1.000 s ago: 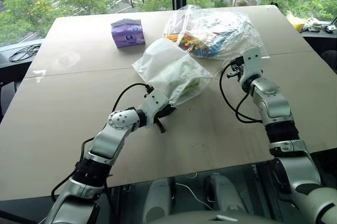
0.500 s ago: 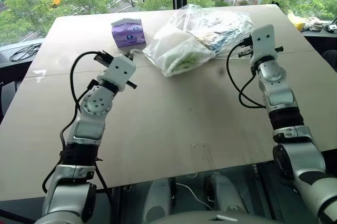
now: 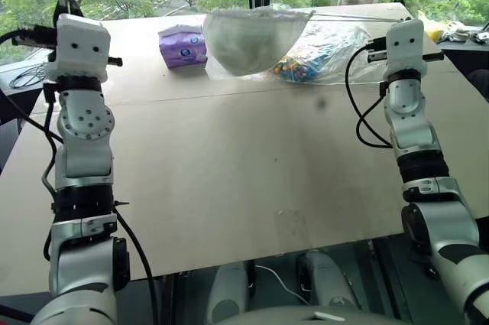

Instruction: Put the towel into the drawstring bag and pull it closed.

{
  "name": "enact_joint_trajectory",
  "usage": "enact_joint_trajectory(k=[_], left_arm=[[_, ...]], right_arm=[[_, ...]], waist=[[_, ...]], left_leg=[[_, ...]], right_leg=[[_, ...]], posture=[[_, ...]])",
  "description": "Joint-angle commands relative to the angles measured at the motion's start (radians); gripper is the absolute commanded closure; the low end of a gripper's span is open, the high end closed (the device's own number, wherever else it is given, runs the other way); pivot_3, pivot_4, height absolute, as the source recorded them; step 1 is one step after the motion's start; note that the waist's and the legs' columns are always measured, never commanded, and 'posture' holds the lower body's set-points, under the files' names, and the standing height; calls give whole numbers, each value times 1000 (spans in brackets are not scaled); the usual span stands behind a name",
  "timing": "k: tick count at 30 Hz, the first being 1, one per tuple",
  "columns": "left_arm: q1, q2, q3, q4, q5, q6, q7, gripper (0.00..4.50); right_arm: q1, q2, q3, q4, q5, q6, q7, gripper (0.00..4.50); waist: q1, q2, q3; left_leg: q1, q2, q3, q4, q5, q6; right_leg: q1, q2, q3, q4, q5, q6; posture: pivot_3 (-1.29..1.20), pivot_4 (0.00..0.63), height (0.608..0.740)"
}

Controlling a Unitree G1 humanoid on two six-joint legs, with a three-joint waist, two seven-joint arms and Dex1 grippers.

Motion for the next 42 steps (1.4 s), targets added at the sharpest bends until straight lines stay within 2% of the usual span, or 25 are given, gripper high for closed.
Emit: enact_joint_trajectory(k=[1,7,11,14,19,23,27,32,35,36,37,38,39,40,42], left_arm=[[4,2,107,-2,-39,48,66,4388],[8,-31,205,49,-124,128,131,4388],[6,-66,299,95,-208,200,205,4388],[13,-74,324,111,-243,213,231,4388],[-11,-111,372,120,-309,226,251,4388],[-13,-109,345,127,-319,224,227,4388],[-19,-117,314,144,-342,226,174,4388],[-13,-129,242,145,-390,259,30,4388],[22,-122,155,96,-407,277,-128,4500],[40,-116,125,75,-409,285,-181,4260],[55,-112,107,57,-414,293,-218,4021],[72,-110,98,38,-426,305,-251,3710],[93,-104,89,18,-440,328,-289,3432],[112,-99,84,1,-453,351,-324,2955],[168,-77,56,-57,-499,410,-446,2203]], right_arm=[[-8,-20,-89,3,35,27,-61,4500],[1,-7,-159,28,106,87,-137,4500],[6,13,-259,40,200,143,-217,4500],[8,29,-324,51,273,174,-256,4500],[14,48,-359,53,307,209,-250,4500],[-10,81,-313,54,349,250,-103,4500],[1,139,-177,-22,396,388,179,4500],[83,86,2,-180,382,520,475,4500],[143,-6,77,-266,386,579,653,3426],[165,-42,95,-290,383,579,704,2950],[182,-71,105,-303,372,571,731,2709],[191,-98,102,-299,358,568,737,2125],[196,-130,89,-285,352,569,744,1880],[201,-154,77,-275,349,572,754,1340],[224,-207,61,-279,357,568,803,1229]], waist=[[0,0,0],[0,0,0],[0,-1,0],[1,-2,-1],[1,-3,-1],[-7,-3,-1],[-24,-3,-2],[-16,-3,-2],[-2,-3,-2],[2,-3,-2],[5,-3,-2],[5,-3,-2],[3,-3,-2],[3,-3,-2],[0,-3,-2]], left_leg=[[0,0,0,0,0,0],[0,0,0,0,0,0],[0,0,0,1,0,0],[0,1,0,1,0,0],[0,0,0,0,0,0],[2,0,-1,3,-1,3],[2,1,-1,5,-2,4],[1,1,-2,7,-2,5],[-1,0,-3,7,-2,5],[-1,0,-3,7,-2,5],[-2,0,-3,7,-2,5],[-2,0,-3,7,-2,5],[-2,0,-2,7,-3,6],[-2,0,-2,7,-3,6],[-1,0,-2,7,-3,6]], right_leg=[[0,0,0,0,0,0],[0,0,0,0,0,0],[1,0,0,0,0,0],[1,0,0,0,1,1],[1,0,0,-1,1,2],[2,1,1,0,4,3],[3,1,1,1,5,3],[2,2,0,3,5,3],[3,0,-1,3,5,3],[3,0,-1,1,5,3],[3,0,-1,-1,6,4],[3,0,-1,-2,6,4],[3,0,-1,-2,6,4],[3,0,-1,-2,6,4],[3,0,-1,-2,6,4]], posture=[[0,150,740],[0,150,740],[0,150,740],[0,150,740],[0,150,740],[0,150,740],[0,150,740],[0,150,740],[0,150,740],[0,150,740],[0,150,740],[0,150,740],[0,150,740],[0,150,740],[0,150,740]])
